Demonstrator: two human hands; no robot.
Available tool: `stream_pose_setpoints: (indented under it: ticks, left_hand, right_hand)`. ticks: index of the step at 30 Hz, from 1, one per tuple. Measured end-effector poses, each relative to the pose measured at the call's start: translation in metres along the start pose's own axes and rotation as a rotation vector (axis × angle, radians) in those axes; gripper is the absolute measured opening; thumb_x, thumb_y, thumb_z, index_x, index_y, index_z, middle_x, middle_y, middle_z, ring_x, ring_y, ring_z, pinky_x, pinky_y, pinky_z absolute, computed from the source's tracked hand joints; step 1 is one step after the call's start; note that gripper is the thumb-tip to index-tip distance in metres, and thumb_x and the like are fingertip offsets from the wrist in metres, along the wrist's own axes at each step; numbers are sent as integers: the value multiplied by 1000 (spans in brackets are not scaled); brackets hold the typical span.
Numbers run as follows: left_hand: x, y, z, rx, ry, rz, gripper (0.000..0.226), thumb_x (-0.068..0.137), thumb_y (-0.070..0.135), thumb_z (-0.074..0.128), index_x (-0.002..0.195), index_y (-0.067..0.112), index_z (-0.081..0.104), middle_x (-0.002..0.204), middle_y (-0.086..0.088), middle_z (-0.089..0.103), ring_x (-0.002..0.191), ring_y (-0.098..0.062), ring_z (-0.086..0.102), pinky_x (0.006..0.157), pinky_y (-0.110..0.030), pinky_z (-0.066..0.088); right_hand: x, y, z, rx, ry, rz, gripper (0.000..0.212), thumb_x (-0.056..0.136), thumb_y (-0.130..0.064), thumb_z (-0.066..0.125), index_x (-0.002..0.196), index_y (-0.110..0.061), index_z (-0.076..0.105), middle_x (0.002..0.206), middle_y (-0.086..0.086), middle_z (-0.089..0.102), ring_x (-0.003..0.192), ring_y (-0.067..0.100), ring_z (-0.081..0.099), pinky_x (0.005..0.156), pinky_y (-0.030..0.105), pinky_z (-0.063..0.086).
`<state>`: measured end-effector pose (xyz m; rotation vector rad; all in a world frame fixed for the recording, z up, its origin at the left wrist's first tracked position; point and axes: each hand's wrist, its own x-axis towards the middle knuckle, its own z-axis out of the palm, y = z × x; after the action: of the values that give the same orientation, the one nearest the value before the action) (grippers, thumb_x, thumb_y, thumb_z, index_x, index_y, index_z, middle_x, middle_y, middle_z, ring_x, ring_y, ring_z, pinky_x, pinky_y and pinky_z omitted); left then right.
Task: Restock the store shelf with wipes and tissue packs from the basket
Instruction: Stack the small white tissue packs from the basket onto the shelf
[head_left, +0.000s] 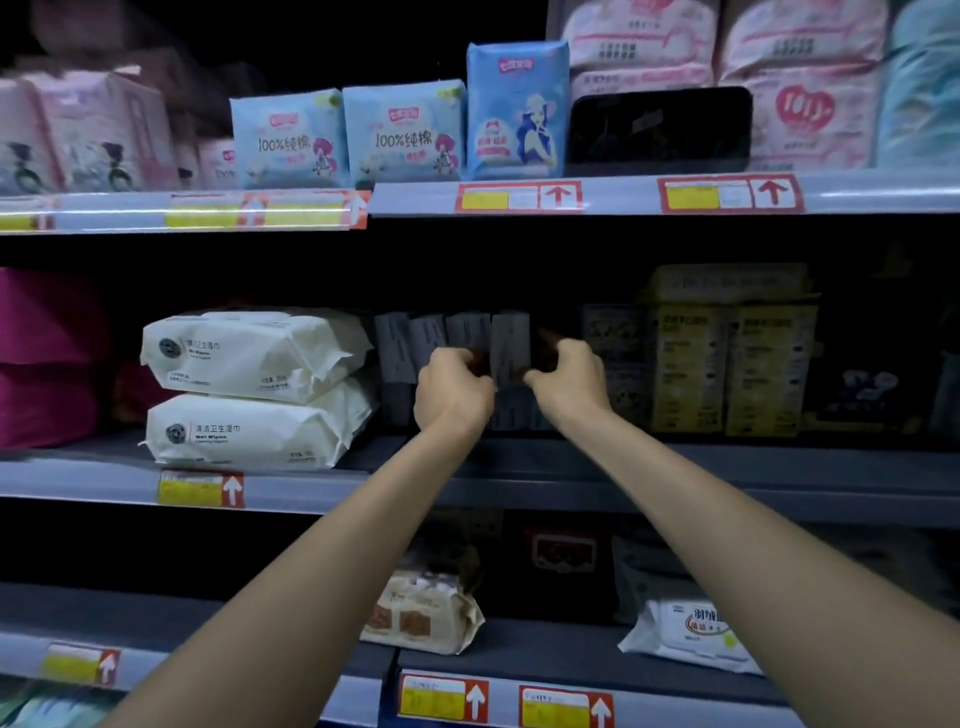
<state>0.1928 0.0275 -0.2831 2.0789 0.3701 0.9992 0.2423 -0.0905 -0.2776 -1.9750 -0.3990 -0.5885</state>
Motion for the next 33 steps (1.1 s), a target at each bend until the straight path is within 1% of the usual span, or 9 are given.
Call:
stream_pose_setpoints:
  ticks: [4,7,12,17,19,22,28,31,33]
  left_hand:
    - [-6,-4,-14,-198,-185,-62,48,93,-2,70,138,12,65,126,-7,71,111,-23,65,87,-31,54]
    - [-16,-4,-24,-235,-299,-79,63,89,-3,77,146,7,55,135,-9,66,126,-25,61,101,-33,52]
    - [-32,4,-38,-119,-353,-30,70,85,11,84,148,10,53,130,-10,68,122,-25,63,106,-42,53]
    - [-54,15,-55,66,-437,180,74,93,25,76,158,17,41,147,-7,57,120,-18,60,95,-29,46]
    - [-66,18,-62,206,-520,277,77,96,34,71,162,21,33,159,-4,45,133,-21,53,102,-33,45]
    - [-88,17,-69,478,-543,386,86,93,59,63,164,33,22,171,-2,22,156,-28,25,116,-49,40]
    - [-148,5,-66,729,-538,545,94,90,81,44,164,42,3,175,-1,-4,161,-26,-3,127,-57,15]
    - [-179,-12,-56,743,-548,608,98,83,86,33,164,42,0,175,-2,-3,161,-27,-2,128,-55,14]
    - [-201,-28,-46,723,-536,660,98,79,85,28,165,41,7,174,-5,8,161,-29,8,126,-55,21]
  right_hand:
    - [-14,-2,-14,42,-113,25,58,95,-11,70,149,-16,48,140,9,60,116,29,63,80,29,51]
    - [-28,-7,-26,24,-175,40,76,96,-3,66,160,-22,29,158,7,42,134,28,51,90,27,45]
    - [-50,-14,-51,-88,-189,4,81,94,-10,71,160,-27,28,154,8,46,132,30,52,93,34,51]
    - [-71,-14,-87,-226,-230,-48,87,91,-31,75,161,-21,25,158,10,42,139,31,47,108,39,47]
    - [-80,-11,-101,-300,-257,-71,89,91,-41,74,162,-20,23,158,10,40,139,31,46,107,40,47]
    - [-98,-4,-119,-401,-319,-89,94,89,-55,71,162,-25,19,161,9,32,144,31,40,108,44,46]
    - [-148,27,-149,-631,-466,-83,112,78,-76,67,163,-34,5,171,10,-1,158,32,-4,126,50,13]
    - [-183,50,-161,-621,-488,-92,114,79,-73,68,163,-36,1,171,8,-7,158,29,-11,126,48,6]
    - [-208,68,-165,-593,-503,-99,111,80,-72,68,163,-36,2,171,6,-5,158,27,-10,127,47,8]
